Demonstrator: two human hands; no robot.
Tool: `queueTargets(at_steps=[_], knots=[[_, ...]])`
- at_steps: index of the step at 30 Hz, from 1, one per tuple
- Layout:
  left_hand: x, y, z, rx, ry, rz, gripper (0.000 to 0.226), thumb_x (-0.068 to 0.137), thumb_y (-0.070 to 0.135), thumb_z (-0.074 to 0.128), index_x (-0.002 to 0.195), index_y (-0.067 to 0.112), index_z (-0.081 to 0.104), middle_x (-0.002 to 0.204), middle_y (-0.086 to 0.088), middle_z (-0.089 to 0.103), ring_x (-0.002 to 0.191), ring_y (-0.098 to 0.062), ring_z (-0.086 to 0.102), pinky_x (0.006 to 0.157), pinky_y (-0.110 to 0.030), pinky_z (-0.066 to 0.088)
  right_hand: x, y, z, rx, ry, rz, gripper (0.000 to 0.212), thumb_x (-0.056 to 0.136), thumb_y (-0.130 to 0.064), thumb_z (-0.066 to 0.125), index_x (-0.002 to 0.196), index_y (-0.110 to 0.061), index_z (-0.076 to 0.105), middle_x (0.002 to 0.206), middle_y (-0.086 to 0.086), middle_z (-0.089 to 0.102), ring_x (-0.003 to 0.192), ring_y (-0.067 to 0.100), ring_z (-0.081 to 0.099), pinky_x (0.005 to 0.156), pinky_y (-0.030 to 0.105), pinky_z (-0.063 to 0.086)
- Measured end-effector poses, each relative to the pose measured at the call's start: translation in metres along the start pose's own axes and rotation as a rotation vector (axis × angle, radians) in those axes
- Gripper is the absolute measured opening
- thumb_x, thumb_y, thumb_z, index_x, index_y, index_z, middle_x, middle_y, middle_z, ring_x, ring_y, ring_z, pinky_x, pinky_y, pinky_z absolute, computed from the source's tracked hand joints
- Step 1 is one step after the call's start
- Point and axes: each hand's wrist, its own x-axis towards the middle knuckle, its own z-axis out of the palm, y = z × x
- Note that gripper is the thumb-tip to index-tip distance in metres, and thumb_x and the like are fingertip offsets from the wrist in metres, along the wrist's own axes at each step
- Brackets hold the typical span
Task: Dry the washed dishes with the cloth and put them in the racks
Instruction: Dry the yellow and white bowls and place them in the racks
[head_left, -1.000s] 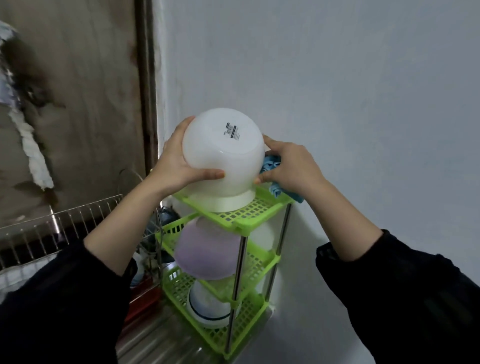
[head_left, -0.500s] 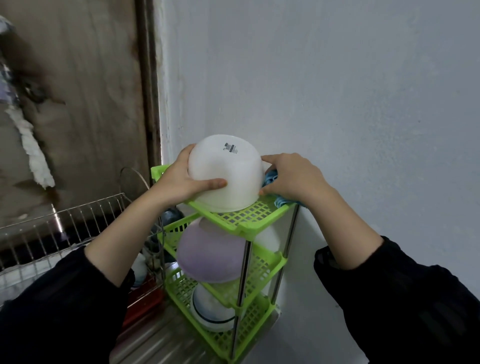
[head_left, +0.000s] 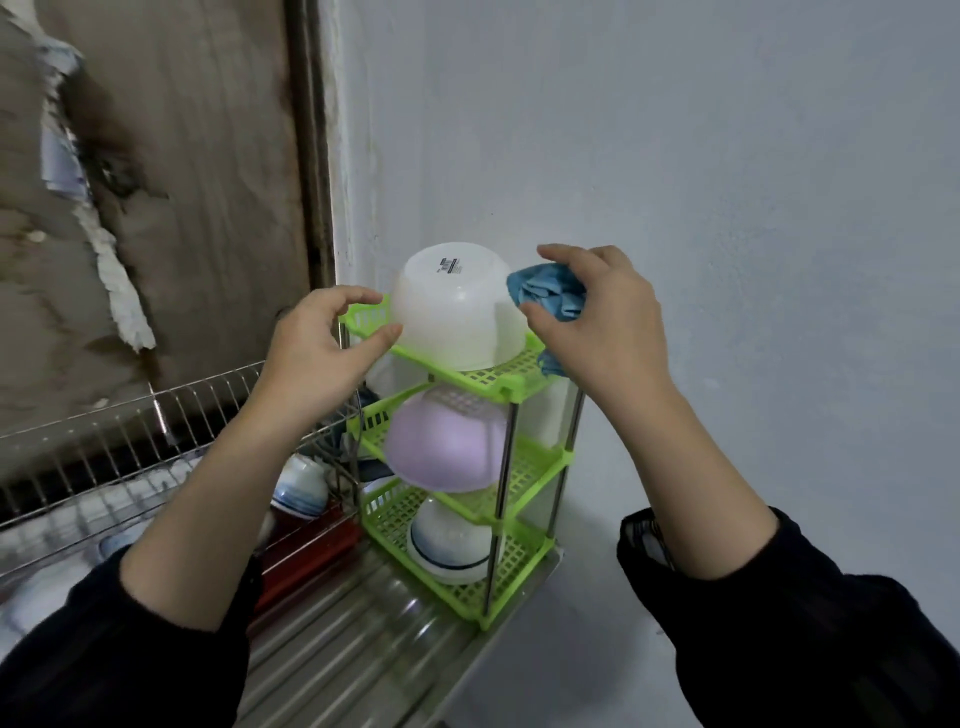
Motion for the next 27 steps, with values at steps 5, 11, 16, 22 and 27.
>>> queueTargets(at_steps=[5, 11, 16, 22, 27], knots=[[-0.061, 0.021, -0.043, 0.136, 0.03, 0.069, 0.021, 0.085, 0.028, 0.072, 0.105, 0.023, 0.068, 0.119, 0.003, 0.06, 0.116, -0.017, 0.053, 0.098, -0.035, 0.042, -0.057, -0.044, -0.016, 0.079, -0.045, -0.027, 0.044, 0.083, -0.029, 0.071, 0.126, -0.03, 0.063, 0.115, -0.002, 0.059, 0.102, 0.017, 0.06, 0.088, 0.034, 0.048], [-0.152, 0.037, -0.123, 0.303, 0.0, 0.019, 0.028, 0.087, 0.034, 0.068, 0.113, 0.023, 0.065, 0.124, 0.001, 0.059, 0.121, -0.02, 0.05, 0.101, -0.037, 0.038, -0.145, -0.1, -0.028, 0.157, -0.124, 0.009, 0.04, 0.082, -0.027, 0.072, 0.122, -0.028, 0.065, 0.113, 0.0, 0.061, 0.101, 0.02, 0.06, 0.085, 0.033, 0.048], [-0.226, 0.037, -0.191, 0.367, -0.033, -0.048, 0.028, 0.087, 0.031, 0.069, 0.113, 0.02, 0.066, 0.122, -0.002, 0.06, 0.119, -0.022, 0.051, 0.099, -0.035, 0.036, -0.211, -0.155, -0.032, 0.236, -0.234, 0.016, 0.038, 0.082, -0.028, 0.073, 0.12, -0.029, 0.066, 0.116, -0.002, 0.062, 0.103, 0.016, 0.059, 0.089, 0.029, 0.046], [-0.29, 0.028, -0.265, 0.472, 0.002, -0.165, 0.025, 0.085, 0.027, 0.072, 0.108, 0.017, 0.069, 0.114, -0.006, 0.063, 0.111, -0.025, 0.055, 0.091, -0.033, 0.038, -0.262, -0.227, -0.024, 0.317, -0.358, -0.053, 0.039, 0.082, -0.026, 0.074, 0.12, -0.024, 0.067, 0.11, 0.001, 0.061, 0.097, 0.017, 0.06, 0.085, 0.033, 0.049], [-0.34, 0.02, -0.335, 0.521, 0.077, -0.267, 0.022, 0.085, 0.032, 0.069, 0.105, 0.023, 0.067, 0.12, -0.001, 0.061, 0.119, -0.021, 0.052, 0.098, -0.035, 0.039, -0.305, -0.297, -0.004, 0.44, -0.456, -0.134, 0.037, 0.08, -0.022, 0.076, 0.117, -0.019, 0.068, 0.109, 0.003, 0.063, 0.097, 0.019, 0.06, 0.084, 0.036, 0.051]])
